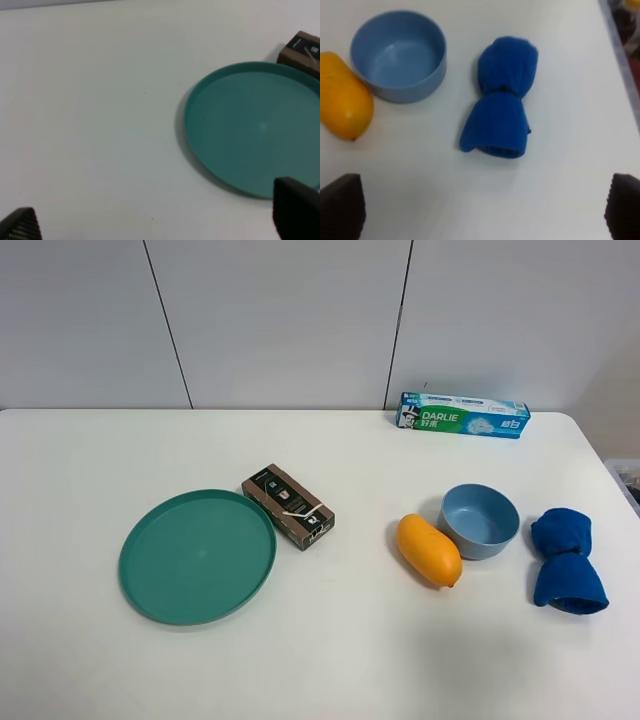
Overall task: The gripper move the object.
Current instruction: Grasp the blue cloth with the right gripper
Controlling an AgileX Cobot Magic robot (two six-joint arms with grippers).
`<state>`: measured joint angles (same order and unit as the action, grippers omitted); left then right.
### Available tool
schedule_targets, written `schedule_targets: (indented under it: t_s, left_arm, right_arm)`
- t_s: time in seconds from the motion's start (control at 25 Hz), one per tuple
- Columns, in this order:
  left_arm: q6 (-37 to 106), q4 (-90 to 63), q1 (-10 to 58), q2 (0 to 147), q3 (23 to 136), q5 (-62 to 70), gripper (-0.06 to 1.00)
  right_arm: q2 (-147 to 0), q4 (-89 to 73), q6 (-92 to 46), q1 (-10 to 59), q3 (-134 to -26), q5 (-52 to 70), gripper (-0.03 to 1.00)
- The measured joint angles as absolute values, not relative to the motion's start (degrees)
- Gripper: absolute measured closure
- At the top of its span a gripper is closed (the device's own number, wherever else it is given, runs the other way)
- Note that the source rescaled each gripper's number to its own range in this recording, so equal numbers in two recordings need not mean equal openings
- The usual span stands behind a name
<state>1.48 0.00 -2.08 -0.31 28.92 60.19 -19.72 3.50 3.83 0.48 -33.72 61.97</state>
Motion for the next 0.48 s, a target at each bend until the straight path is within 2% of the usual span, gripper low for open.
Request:
schedule_targets:
  t_s: [0.28,0.48]
  left_arm:
    - [1.5,0.0,-2.1,-0.3,28.9,60.2,-0.06]
    - [1.5,0.0,-2.1,-0.3,28.9,60.2,-0.06]
  right_arm:
    - [-41.5,3.5,11.2,0.3,-43.3,60.9,0.04]
    - [-50.8,3.3,10.6,-5.7,-44.3,58.9,0.04]
